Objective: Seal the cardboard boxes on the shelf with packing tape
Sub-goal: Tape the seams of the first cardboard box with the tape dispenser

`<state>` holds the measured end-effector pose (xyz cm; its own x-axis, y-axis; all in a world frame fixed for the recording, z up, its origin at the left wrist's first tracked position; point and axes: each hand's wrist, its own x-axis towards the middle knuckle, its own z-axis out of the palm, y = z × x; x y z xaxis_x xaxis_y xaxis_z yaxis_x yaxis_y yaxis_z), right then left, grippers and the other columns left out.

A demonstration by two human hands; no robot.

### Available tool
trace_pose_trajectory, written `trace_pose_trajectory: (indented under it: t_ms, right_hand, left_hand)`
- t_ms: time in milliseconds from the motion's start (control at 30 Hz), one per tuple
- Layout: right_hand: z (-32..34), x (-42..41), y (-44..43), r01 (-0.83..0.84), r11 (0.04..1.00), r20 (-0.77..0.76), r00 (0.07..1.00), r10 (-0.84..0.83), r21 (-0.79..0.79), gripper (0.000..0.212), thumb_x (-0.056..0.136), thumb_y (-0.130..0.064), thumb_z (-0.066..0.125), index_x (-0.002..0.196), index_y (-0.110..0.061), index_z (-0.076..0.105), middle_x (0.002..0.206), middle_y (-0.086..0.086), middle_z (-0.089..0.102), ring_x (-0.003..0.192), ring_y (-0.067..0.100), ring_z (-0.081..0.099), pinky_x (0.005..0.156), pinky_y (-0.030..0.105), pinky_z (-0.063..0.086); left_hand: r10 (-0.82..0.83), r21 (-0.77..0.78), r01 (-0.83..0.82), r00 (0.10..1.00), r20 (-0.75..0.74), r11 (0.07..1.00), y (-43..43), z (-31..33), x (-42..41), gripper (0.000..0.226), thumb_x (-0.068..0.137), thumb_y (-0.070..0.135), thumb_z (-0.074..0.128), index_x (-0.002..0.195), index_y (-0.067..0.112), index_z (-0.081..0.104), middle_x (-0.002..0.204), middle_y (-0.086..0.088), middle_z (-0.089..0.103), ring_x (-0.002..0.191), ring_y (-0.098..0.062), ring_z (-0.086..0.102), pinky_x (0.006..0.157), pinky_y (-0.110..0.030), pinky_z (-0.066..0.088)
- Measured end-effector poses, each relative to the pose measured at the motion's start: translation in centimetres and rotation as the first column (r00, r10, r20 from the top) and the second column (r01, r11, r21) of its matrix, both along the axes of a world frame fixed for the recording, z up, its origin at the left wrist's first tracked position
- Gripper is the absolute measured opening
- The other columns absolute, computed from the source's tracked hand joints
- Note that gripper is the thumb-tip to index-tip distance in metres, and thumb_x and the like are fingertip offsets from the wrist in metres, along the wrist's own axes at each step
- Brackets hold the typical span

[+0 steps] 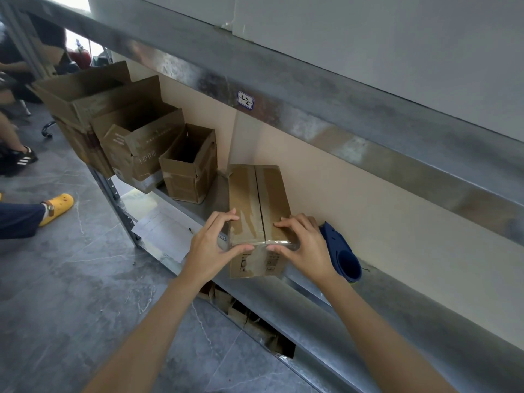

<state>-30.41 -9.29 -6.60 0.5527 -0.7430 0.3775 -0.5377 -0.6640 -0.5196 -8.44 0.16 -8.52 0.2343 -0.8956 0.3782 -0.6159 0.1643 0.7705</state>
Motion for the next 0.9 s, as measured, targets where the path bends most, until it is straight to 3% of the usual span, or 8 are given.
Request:
trace_pose_trajectory:
  t_ms: [167,267,367,533,633,733,900]
  right_hand:
    - [-0.2,0.4,0.5,0.045,0.999,-0.043,0.998,-0.046,-0.019,0.064,0.072,-0.073,0.061,0.113,-0.024,0.062,0.115,-0.01,0.052,0.111,0.013,0.044,0.074,0.031,0.051]
    - [-0.4,0.7,0.6,0.075,0.997,-0.023,0.997,-0.075,-0.002,0.06,0.075,-0.07,0.06,0.113,-0.023,0.063,0.116,-0.009,0.052,0.111,0.013,0.044,0.074,0.031,0.051]
    - [-0.2,0.1,0.5,0.019,0.999,-0.002,1.0,-0.019,0.05,0.062,0.073,-0.069,0.064,0.117,-0.026,0.062,0.118,-0.013,0.051,0.115,0.012,0.044,0.083,0.03,0.048]
    - [0.3,-1.1,-0.8,-0.099,0.989,0.022,0.995,0.097,0.106,0.052,0.077,-0.051,0.069,0.124,-0.027,0.064,0.119,-0.018,0.054,0.123,0.009,0.047,0.096,0.038,0.05]
    - [0.5,-1.4,-1.0,-0.123,0.978,0.033,0.992,0.119,0.168,0.055,0.075,-0.053,0.071,0.125,-0.03,0.064,0.121,-0.02,0.055,0.125,0.005,0.046,0.101,0.028,0.045]
    - [0.9,-2.0,-1.4,-0.187,0.96,-0.016,0.981,0.194,0.207,0.054,0.077,-0.04,0.076,0.128,-0.032,0.062,0.125,-0.019,0.055,0.126,-0.001,0.043,0.102,0.014,0.034]
    - [1.0,-2.0,-1.6,-0.185,0.959,-0.002,0.982,0.19,0.215,0.052,0.078,-0.028,0.078,0.128,-0.031,0.062,0.128,-0.015,0.056,0.126,0.009,0.045,0.104,0.027,0.039]
  left_hand:
    - [0.027,0.011,-0.027,1.0,0.01,1.0,0.1,-0.1,-0.6,0.072,0.068,0.066,0.077,0.124,0.027,0.054,0.132,0.015,0.051,0.125,0.005,0.046,0.089,-0.015,0.043]
    - [0.05,0.008,-0.05,0.999,-0.003,0.999,-0.1,-0.1,-1.0,0.069,0.068,0.061,0.076,0.124,0.027,0.054,0.131,0.018,0.05,0.123,0.013,0.043,0.087,-0.01,0.041]
    - [0.024,0.027,-0.024,1.0,-0.018,0.999,0.2,-0.4,-0.6,0.074,0.068,0.066,0.076,0.127,0.028,0.052,0.134,0.018,0.048,0.125,0.016,0.04,0.088,-0.007,0.038]
    - [-0.002,0.037,0.002,1.0,0.013,0.999,0.1,-0.1,0.1,0.071,0.068,0.07,0.071,0.126,0.035,0.051,0.135,0.025,0.047,0.124,0.015,0.043,0.089,-0.018,0.045]
    - [-0.002,0.036,0.002,1.0,0.0,0.999,0.1,-0.2,0.1,0.071,0.068,0.07,0.071,0.126,0.035,0.051,0.134,0.025,0.048,0.125,0.009,0.046,0.094,-0.027,0.05]
    - [-0.013,0.03,0.013,1.0,-0.006,0.999,0.5,-0.4,0.4,0.071,0.068,0.069,0.073,0.126,0.035,0.052,0.135,0.026,0.047,0.128,0.008,0.045,0.099,-0.034,0.051]
    - [-0.019,0.046,0.021,0.999,-0.042,0.999,0.1,-0.3,0.2,0.07,0.068,0.066,0.075,0.127,0.036,0.052,0.136,0.023,0.048,0.129,0.006,0.045,0.101,-0.034,0.048]
